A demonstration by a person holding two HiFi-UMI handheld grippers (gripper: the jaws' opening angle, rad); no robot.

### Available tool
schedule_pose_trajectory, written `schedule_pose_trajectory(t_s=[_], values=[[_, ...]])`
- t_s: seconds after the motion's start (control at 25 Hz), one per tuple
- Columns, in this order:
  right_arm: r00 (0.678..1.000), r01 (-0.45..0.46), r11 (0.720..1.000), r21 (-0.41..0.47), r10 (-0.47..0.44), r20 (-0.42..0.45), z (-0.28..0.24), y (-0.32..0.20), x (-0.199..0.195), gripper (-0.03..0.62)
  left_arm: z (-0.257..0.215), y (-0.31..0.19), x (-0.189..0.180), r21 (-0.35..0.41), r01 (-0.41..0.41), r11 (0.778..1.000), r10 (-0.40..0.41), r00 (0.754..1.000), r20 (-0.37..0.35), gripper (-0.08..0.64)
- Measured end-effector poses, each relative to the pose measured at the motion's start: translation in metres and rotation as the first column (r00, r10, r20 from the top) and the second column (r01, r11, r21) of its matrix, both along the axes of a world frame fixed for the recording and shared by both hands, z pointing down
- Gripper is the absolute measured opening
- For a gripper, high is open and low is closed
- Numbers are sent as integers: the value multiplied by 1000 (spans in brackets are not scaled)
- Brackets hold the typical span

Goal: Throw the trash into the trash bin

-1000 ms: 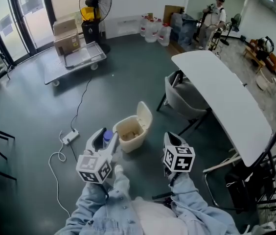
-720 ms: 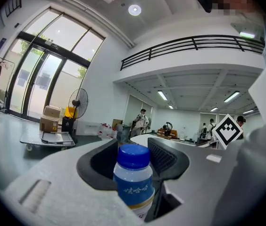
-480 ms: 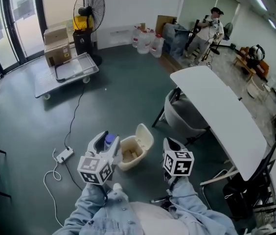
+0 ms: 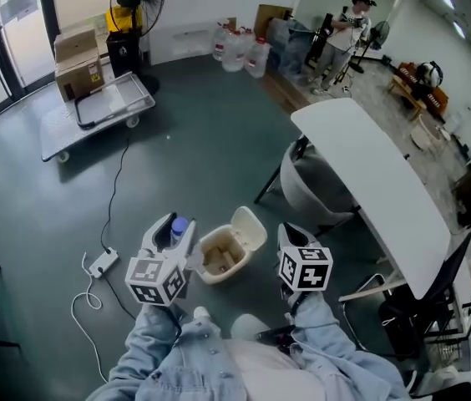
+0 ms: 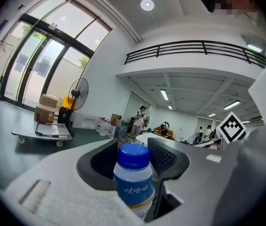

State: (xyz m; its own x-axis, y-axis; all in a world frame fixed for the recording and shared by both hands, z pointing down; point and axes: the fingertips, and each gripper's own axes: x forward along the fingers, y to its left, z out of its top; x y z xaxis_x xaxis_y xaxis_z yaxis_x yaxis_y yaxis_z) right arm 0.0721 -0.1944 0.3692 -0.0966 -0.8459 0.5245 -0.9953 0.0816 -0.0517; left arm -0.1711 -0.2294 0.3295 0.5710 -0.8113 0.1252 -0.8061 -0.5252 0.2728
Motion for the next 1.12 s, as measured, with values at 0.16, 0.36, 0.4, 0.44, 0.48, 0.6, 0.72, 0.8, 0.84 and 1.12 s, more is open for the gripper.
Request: schedule_pose_trajectory(t_s=[0.16,0.36,0.4,0.44,0.48,0.6,0.72,0.8,0.84,1.12], values=[[1000,-14,999,-33,14,-4,6,-16,11,3,12,-16,-3,-27,3,1000,-3,1000,-6,210],[999,-9,999,-41,8,-34,12,-32,12,3,29,-27,-8,-60,24,998,-25,1000,-6,210],[999,-11,999,-48,10,-32,16,-34,12,3,32,-29,-9,-68,27,997,-27,1000,-8,210],[1000,-14,998,-54,12,-28,20,-37,13,3,36,-30,-9,-76,27,997,-28,1000,-7,210],[1000,-16,998,-59,15,-26,24,-40,14,3,39,-33,-8,-81,27,996,-27,1000,-2,210],[999,-28,997,-75,26,-30,37,-50,27,3,50,-42,-2,-99,27,995,-25,999,21,210],[999,-47,993,-104,45,-26,57,-54,43,3,66,-48,6,-127,26,992,-20,999,46,210],[998,-56,991,-124,54,-20,71,-55,55,3,78,-50,14,-145,20,989,-12,998,60,210],[998,-59,989,-134,57,-15,78,-56,60,3,83,-52,19,-152,17,988,-8,998,65,210],[998,-58,981,-184,63,24,135,-65,77,3,136,-66,51,-180,6,984,10,996,92,210]])
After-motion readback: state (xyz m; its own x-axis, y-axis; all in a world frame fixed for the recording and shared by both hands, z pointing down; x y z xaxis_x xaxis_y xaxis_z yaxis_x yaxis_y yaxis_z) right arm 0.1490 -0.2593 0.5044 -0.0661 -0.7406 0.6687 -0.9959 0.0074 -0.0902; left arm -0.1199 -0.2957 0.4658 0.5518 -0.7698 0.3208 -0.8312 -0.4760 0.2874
